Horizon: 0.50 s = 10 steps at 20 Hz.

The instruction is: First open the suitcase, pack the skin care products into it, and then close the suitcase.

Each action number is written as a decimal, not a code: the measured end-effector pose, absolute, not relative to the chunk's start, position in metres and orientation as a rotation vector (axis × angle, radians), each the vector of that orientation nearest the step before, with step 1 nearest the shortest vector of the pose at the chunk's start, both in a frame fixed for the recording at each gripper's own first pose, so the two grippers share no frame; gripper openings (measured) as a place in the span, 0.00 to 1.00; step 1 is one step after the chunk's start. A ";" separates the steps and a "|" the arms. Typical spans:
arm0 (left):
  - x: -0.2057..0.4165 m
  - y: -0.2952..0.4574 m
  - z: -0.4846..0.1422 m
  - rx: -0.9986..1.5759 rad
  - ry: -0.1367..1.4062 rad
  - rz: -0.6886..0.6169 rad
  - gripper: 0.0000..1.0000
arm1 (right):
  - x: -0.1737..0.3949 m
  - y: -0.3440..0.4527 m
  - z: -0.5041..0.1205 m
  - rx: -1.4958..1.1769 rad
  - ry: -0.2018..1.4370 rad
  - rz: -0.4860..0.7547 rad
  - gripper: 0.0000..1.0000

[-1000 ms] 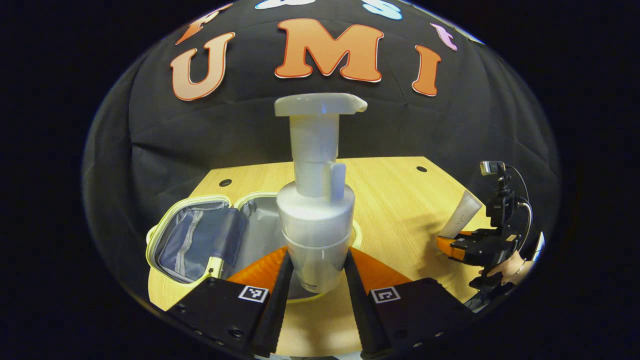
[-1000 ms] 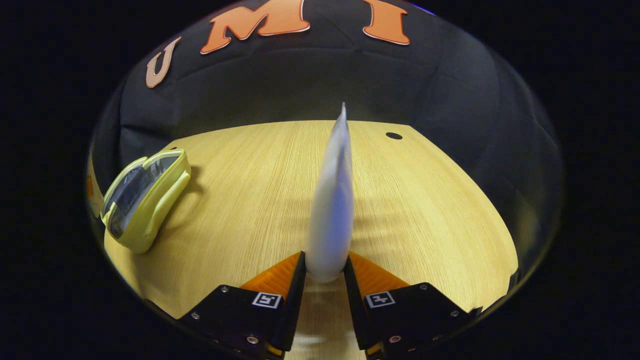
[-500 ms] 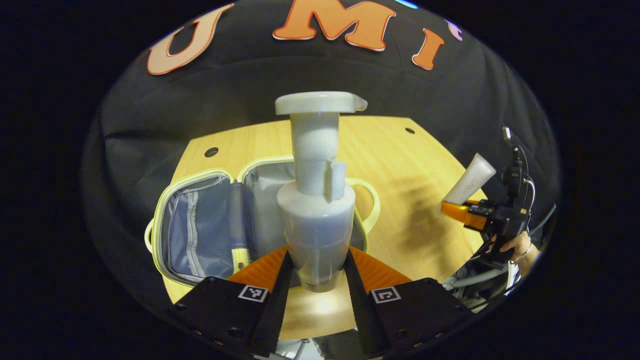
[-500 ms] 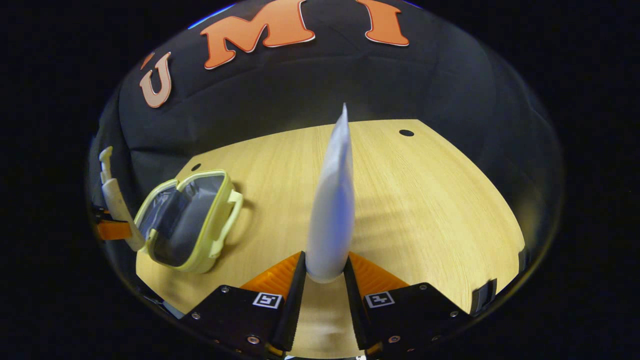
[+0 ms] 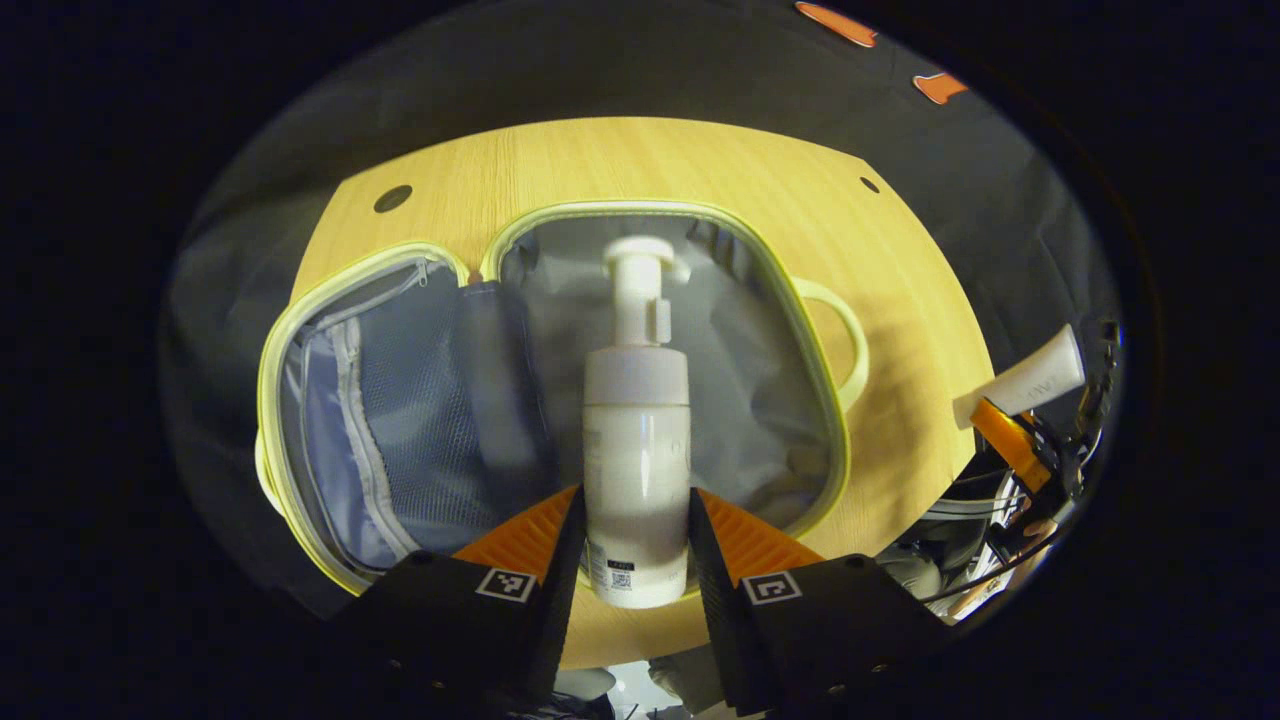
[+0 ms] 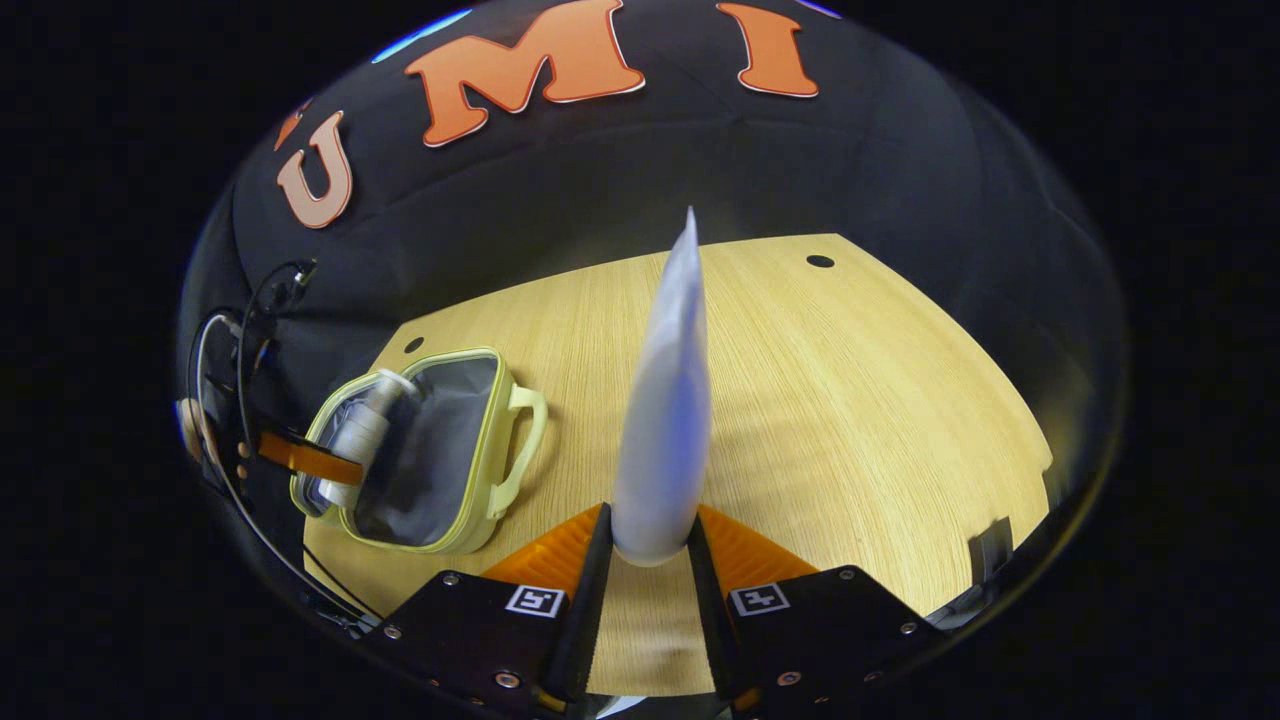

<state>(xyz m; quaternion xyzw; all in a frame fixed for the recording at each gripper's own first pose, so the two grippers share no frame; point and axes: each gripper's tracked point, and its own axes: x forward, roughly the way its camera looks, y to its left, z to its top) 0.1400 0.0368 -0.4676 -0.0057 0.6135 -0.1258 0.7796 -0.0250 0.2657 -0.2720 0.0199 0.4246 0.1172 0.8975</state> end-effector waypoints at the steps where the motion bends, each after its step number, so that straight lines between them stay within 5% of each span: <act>1: 0.142 0.037 -0.478 -0.013 1.342 -0.274 0.59 | -0.026 0.264 -0.273 0.035 0.886 0.236 0.46; 10: 0.148 0.024 -0.506 -0.055 1.372 -0.279 0.60 | -0.023 0.281 -0.266 0.000 0.898 0.249 0.46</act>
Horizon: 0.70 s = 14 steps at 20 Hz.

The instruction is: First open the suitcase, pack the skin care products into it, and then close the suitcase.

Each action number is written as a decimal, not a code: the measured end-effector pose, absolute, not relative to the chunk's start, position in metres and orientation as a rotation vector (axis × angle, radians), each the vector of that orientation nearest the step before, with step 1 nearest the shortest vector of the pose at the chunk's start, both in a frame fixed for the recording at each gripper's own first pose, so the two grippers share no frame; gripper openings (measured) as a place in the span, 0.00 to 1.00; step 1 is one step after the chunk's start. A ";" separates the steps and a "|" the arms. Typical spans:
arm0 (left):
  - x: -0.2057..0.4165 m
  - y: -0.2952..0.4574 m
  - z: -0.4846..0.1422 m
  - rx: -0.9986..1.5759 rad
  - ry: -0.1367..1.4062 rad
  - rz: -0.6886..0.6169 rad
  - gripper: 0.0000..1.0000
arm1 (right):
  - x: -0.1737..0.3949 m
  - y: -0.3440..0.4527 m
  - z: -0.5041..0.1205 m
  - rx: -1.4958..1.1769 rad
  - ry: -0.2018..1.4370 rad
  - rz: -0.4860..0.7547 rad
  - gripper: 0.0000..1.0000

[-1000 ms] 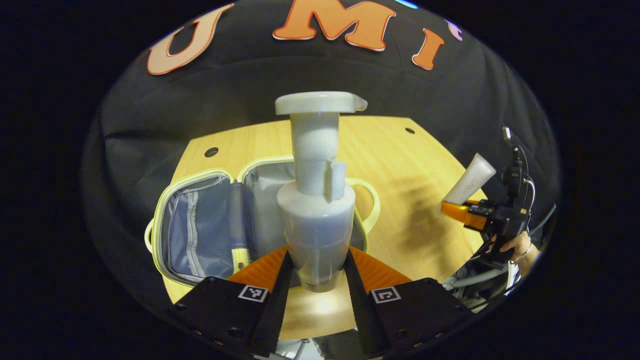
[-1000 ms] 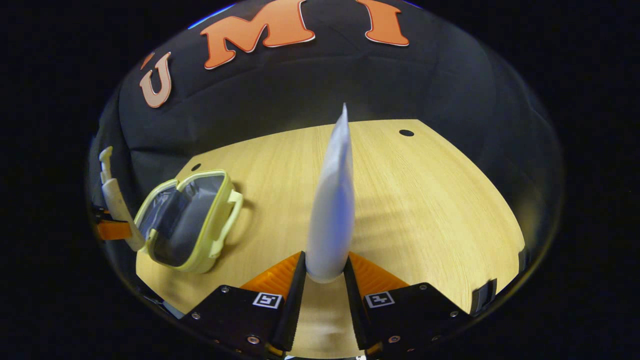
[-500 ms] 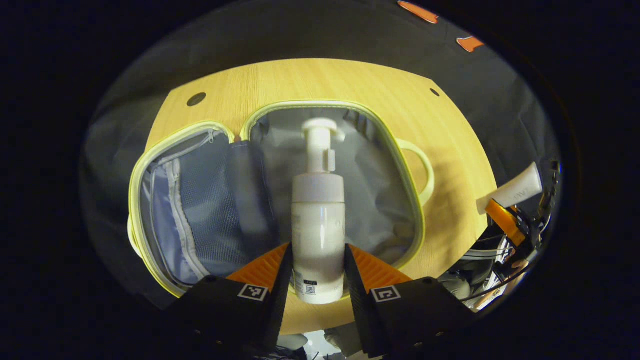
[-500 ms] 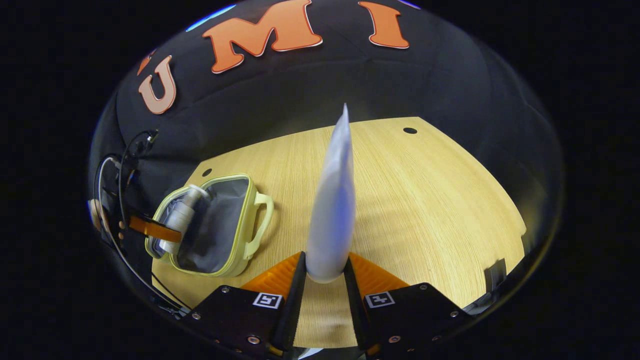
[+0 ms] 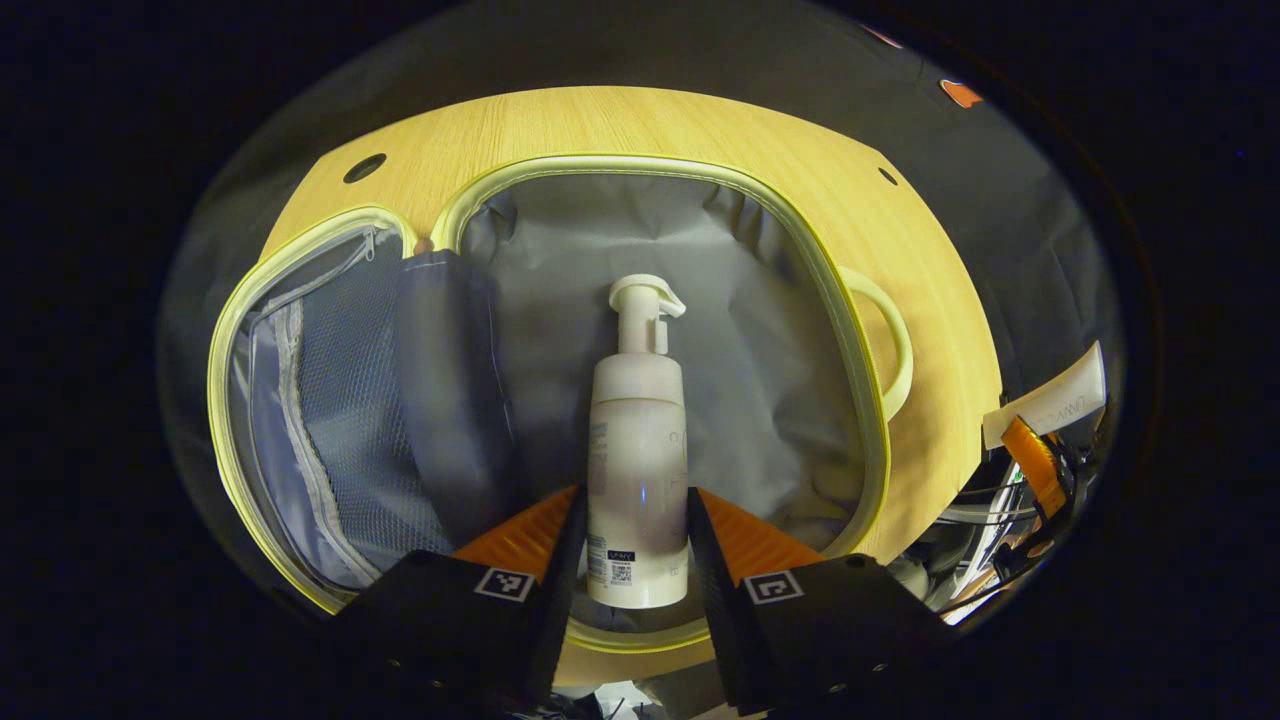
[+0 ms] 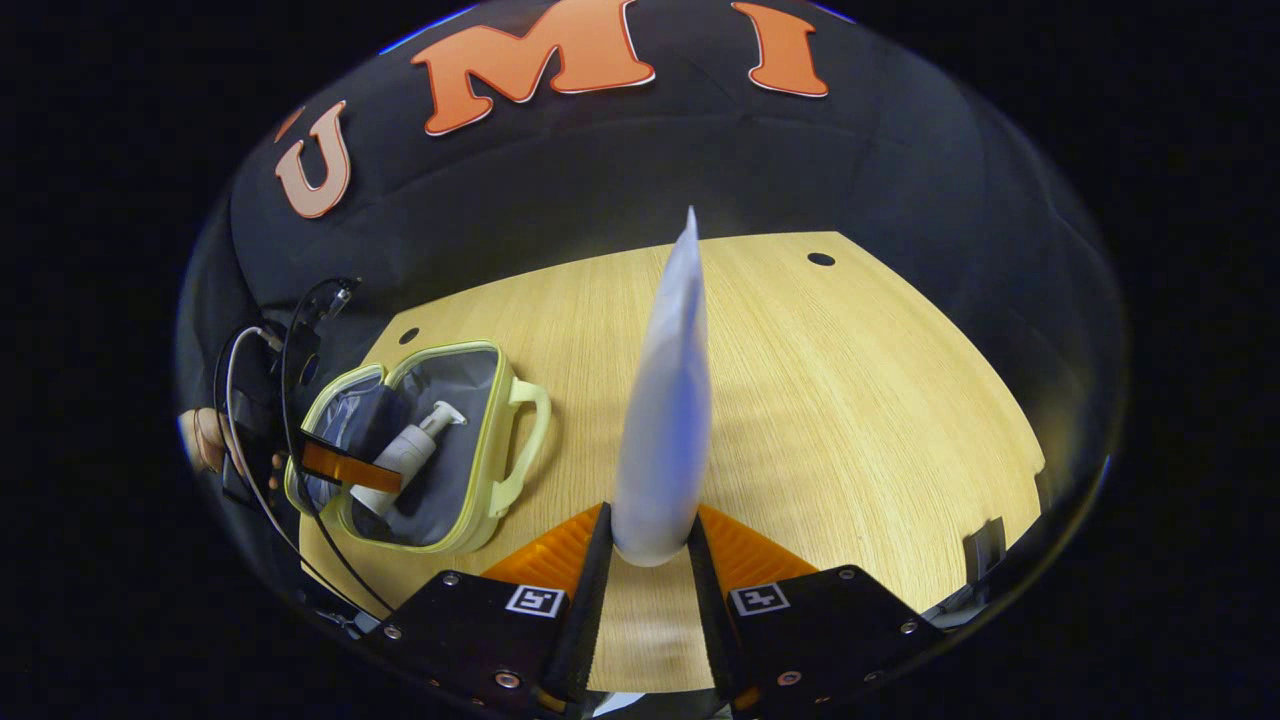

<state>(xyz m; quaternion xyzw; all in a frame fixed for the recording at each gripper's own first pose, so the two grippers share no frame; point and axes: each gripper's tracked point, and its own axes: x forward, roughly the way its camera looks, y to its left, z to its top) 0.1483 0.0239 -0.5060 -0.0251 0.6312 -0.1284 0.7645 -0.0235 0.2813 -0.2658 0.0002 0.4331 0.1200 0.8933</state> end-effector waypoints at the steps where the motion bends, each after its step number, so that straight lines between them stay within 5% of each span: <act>1: 0.150 0.022 -0.504 -0.061 1.358 -0.275 0.61 | -0.023 0.285 -0.264 -0.007 0.898 0.260 0.46; 3: 0.150 0.014 -0.494 -0.073 1.335 -0.300 0.73 | -0.021 0.293 -0.260 -0.019 0.896 0.282 0.46; 5: 0.152 0.015 -0.482 -0.034 1.283 -0.303 0.98 | -0.020 0.303 -0.254 -0.021 0.896 0.306 0.46; 14: 0.129 0.058 -0.388 -0.053 0.995 -0.256 0.99 | -0.028 0.393 -0.233 -0.038 0.975 0.544 0.46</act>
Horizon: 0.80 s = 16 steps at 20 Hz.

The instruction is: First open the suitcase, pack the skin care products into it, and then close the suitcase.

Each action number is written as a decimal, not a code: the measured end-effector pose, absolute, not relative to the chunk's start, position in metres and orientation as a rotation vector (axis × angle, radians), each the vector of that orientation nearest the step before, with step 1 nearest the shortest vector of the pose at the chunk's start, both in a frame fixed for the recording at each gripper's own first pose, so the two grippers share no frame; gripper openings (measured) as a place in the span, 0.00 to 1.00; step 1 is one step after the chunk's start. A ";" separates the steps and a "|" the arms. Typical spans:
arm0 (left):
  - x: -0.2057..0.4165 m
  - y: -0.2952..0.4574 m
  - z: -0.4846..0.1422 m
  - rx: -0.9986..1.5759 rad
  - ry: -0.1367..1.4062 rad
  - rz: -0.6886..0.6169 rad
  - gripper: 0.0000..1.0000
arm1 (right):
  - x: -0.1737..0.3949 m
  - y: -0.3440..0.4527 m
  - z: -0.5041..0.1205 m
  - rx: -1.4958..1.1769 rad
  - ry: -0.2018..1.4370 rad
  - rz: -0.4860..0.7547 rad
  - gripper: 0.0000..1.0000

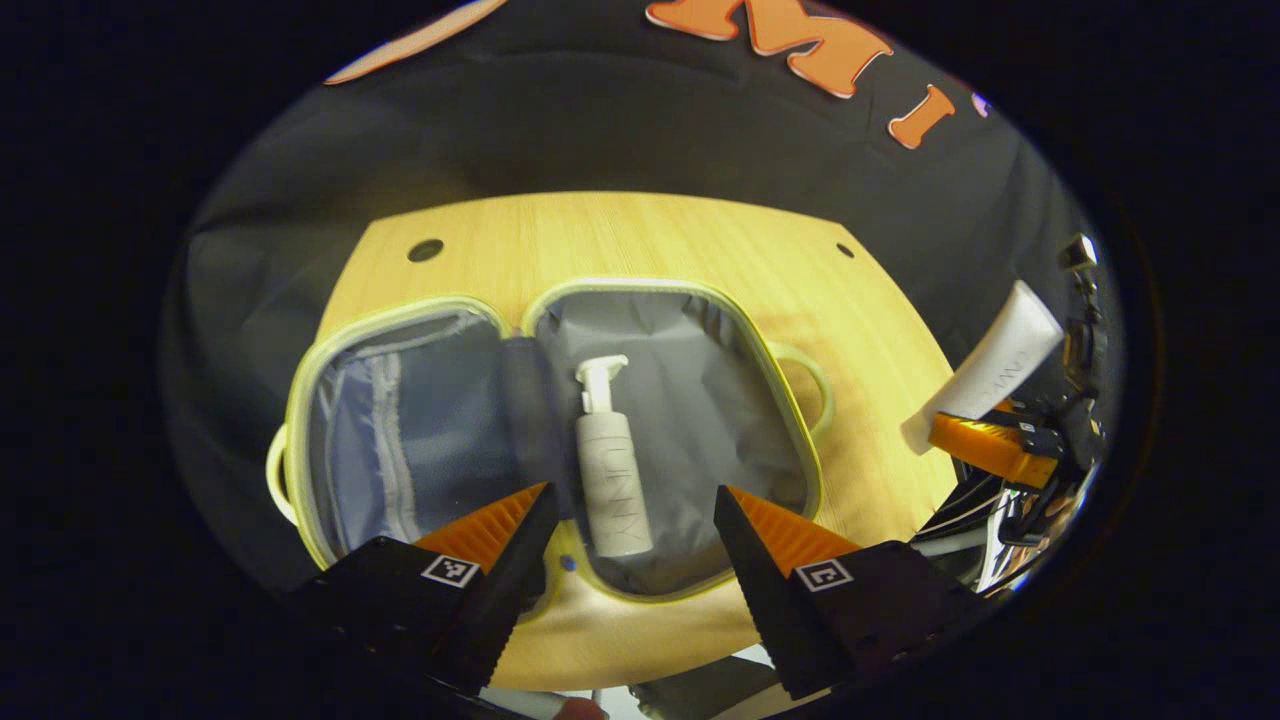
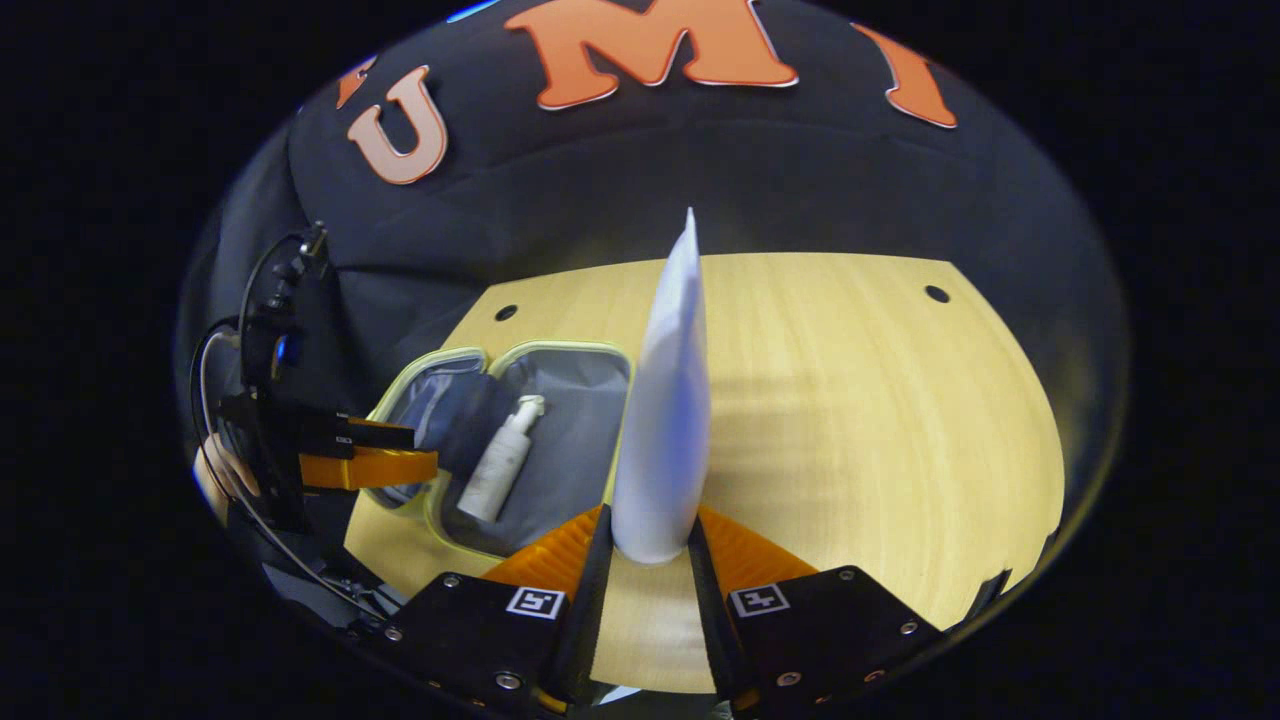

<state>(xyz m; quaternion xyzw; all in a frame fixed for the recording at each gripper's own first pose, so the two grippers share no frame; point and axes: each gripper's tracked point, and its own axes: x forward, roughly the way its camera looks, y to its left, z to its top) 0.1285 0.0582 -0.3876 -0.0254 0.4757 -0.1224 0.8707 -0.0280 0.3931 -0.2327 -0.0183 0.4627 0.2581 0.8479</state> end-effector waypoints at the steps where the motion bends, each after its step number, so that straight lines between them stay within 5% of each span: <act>1: 0.125 0.073 -0.373 -0.032 0.953 -0.243 0.99 | -0.031 0.406 -0.233 -0.041 0.996 0.573 0.46; 8: 0.086 0.151 -0.264 0.050 0.710 -0.102 0.96 | -0.044 0.476 -0.262 -0.164 1.153 0.691 0.46; 16: 0.003 0.207 -0.226 0.056 0.675 0.023 0.98 | -0.037 0.521 -0.312 -0.184 1.375 0.676 0.46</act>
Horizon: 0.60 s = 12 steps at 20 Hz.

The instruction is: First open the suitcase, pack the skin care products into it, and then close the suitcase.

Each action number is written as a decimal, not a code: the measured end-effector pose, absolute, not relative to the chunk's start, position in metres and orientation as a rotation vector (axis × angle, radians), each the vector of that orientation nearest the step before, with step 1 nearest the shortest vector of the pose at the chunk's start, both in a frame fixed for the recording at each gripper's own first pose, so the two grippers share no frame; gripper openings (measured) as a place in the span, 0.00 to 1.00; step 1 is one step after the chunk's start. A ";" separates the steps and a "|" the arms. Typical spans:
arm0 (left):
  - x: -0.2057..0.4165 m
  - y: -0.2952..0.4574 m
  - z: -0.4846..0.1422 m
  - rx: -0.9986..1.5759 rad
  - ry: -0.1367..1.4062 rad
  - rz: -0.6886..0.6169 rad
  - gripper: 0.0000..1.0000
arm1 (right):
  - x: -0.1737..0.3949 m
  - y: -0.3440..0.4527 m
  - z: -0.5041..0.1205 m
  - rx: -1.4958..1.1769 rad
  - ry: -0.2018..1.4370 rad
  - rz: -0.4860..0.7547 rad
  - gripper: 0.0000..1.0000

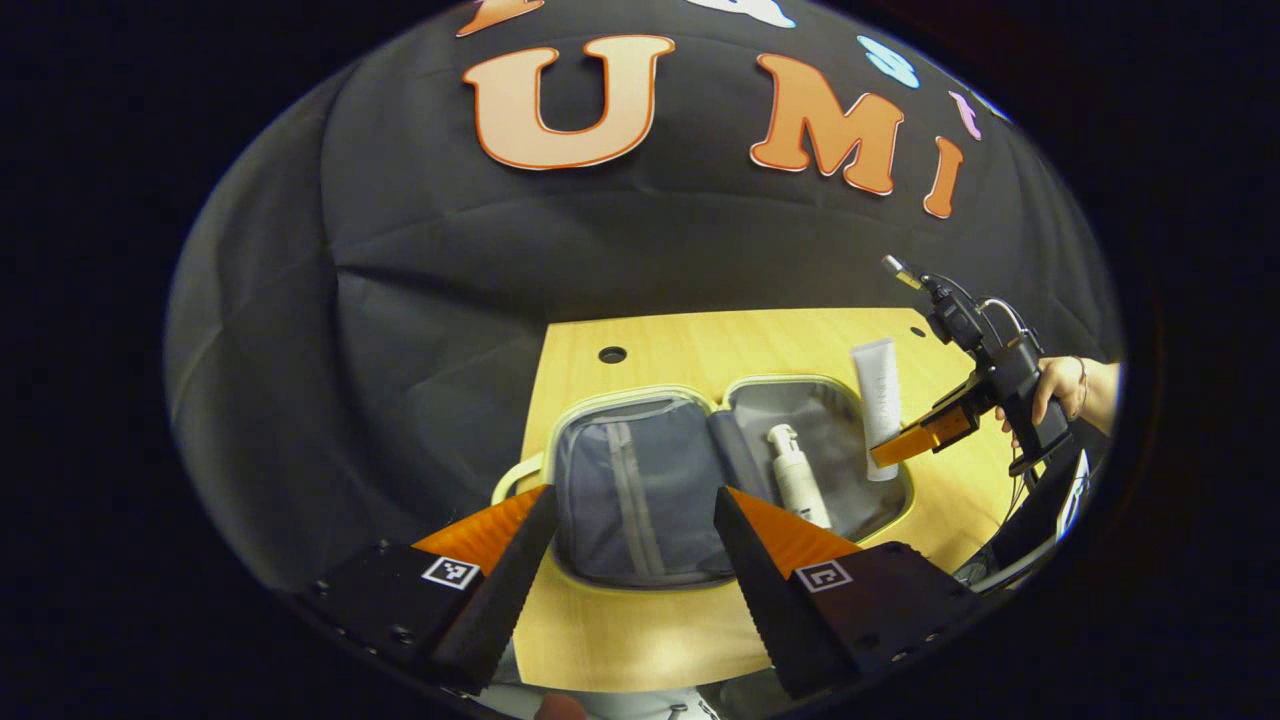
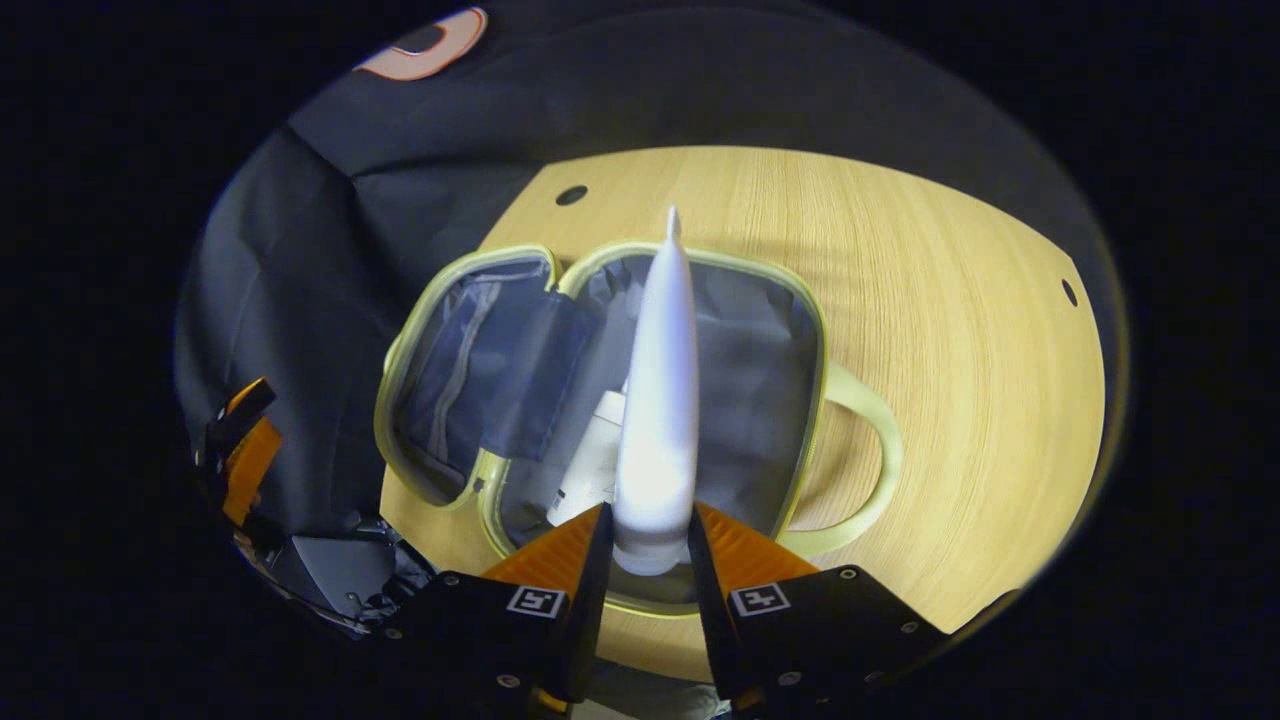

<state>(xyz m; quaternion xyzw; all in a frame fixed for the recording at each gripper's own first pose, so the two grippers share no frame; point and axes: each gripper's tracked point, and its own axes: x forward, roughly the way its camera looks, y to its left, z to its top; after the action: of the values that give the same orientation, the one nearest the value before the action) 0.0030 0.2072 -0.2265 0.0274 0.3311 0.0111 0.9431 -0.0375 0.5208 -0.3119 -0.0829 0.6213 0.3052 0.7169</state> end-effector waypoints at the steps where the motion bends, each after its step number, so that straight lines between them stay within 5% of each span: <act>1: -0.003 0.216 -0.223 0.057 0.681 0.034 0.98 | -0.036 0.520 -0.317 -0.192 1.391 0.662 0.46; 2: -0.010 0.224 -0.219 0.050 0.687 0.040 0.98 | -0.035 0.522 -0.323 -0.190 1.403 0.659 0.46; 4: -0.015 0.224 -0.230 0.025 0.700 0.053 0.99 | -0.033 0.523 -0.330 -0.169 1.427 0.608 0.20; 9: -0.019 0.244 -0.223 -0.022 0.709 0.094 0.98 | -0.043 0.525 -0.332 -0.184 1.405 0.634 0.16; 10: -0.017 0.244 -0.231 -0.027 0.708 0.107 0.98 | -0.042 0.528 -0.329 -0.180 1.390 0.639 0.22; 11: -0.016 0.246 -0.235 -0.034 0.699 0.121 0.98 | -0.041 0.530 -0.326 -0.171 1.372 0.644 0.12; 12: -0.016 0.249 -0.239 -0.045 0.695 0.132 0.98 | -0.039 0.534 -0.322 -0.156 1.352 0.650 0.30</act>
<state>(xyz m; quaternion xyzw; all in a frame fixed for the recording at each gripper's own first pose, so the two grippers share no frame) -0.0160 0.2489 -0.2392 -0.0222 0.3404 0.0647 0.9378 -0.0394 0.5337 -0.3223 -0.0709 0.6138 0.2951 0.7288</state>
